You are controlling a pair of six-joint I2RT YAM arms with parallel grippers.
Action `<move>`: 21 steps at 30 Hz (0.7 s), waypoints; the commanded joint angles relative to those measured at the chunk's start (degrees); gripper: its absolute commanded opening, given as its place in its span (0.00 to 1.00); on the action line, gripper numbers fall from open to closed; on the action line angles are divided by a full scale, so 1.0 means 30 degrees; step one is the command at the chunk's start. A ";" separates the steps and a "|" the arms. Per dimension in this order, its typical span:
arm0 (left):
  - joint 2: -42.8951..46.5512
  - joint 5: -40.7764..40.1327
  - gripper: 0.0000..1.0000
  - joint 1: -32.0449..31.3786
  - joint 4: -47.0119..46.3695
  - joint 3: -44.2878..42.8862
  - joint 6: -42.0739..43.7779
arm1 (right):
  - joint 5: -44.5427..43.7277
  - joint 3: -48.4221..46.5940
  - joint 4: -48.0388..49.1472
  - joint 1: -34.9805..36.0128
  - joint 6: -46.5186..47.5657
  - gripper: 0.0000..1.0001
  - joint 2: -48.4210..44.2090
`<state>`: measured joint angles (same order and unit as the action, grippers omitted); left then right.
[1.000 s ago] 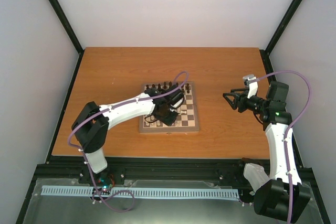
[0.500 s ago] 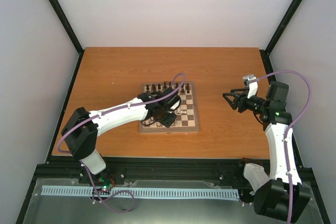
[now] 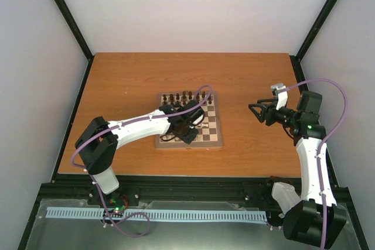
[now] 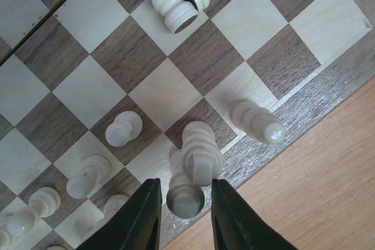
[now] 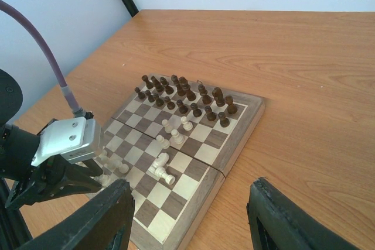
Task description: Set up the chess pieces on the board
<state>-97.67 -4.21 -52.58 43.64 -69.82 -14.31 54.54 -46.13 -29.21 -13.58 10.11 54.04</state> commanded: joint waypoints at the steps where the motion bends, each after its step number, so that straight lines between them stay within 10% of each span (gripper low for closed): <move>1: -0.0139 -0.0351 0.23 -0.0157 -0.0229 -0.0080 0.0257 | 0.0304 -0.0446 -0.0116 -0.0128 0.0234 0.54 -0.0025; 21: 0.0673 -0.1088 0.13 -0.0155 0.1467 -0.0021 -0.0141 | 0.0313 -0.0422 -0.0097 -0.0130 0.0234 0.54 0.0061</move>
<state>-97.45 -5.26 -52.58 45.30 -69.73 -14.13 54.68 -46.13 -29.39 -13.58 10.13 54.04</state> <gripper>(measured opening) 0.138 0.544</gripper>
